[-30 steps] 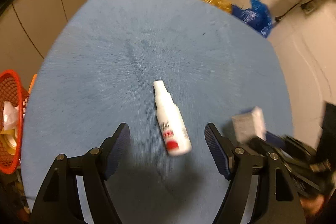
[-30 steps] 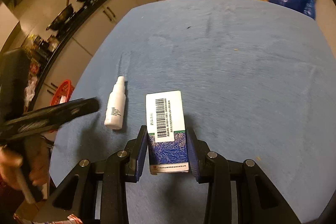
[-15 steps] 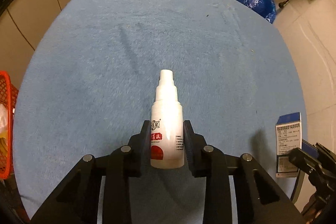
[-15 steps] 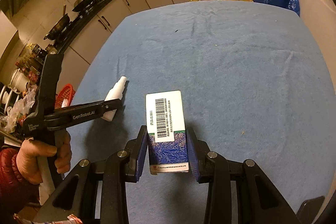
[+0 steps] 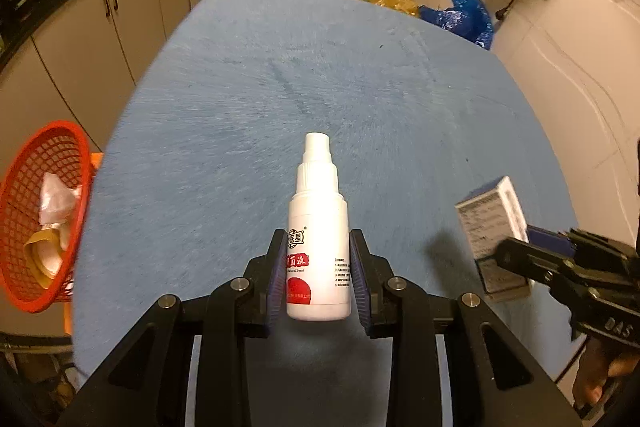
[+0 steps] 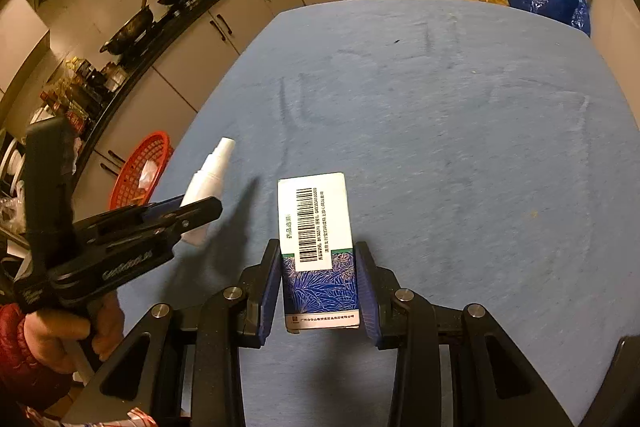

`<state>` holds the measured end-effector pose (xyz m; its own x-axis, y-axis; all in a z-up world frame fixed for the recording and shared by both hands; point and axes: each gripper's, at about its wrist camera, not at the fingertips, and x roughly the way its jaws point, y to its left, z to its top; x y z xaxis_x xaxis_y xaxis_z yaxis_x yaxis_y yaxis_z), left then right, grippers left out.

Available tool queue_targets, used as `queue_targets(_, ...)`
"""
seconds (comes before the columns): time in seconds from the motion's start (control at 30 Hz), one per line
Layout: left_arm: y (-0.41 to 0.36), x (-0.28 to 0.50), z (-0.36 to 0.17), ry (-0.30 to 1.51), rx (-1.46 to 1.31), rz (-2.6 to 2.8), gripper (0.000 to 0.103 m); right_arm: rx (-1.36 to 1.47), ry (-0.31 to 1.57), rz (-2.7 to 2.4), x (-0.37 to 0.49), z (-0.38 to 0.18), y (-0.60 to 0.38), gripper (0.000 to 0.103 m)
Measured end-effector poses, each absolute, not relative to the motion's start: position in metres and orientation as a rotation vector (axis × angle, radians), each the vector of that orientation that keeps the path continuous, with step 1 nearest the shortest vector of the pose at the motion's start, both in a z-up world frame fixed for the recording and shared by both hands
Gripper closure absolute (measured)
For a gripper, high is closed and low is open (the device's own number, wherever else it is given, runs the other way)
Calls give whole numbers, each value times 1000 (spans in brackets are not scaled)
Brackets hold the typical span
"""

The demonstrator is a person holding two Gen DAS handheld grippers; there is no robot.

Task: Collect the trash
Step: 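Carry the spray bottle and medicine box over the red basket with both tools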

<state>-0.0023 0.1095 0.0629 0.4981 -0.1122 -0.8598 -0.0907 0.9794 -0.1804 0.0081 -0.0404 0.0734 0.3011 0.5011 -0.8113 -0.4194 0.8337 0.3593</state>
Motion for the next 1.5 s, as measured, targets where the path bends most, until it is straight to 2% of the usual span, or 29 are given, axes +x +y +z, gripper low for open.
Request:
queue_targets(0.67, 211, -84, 114, 893, -252, 18, 74, 3, 1061, 637, -54, 110, 61, 65)
queue_targets(1.5, 317, -143, 131, 829, -278, 129, 74, -33, 1038, 737, -77, 122, 172, 65)
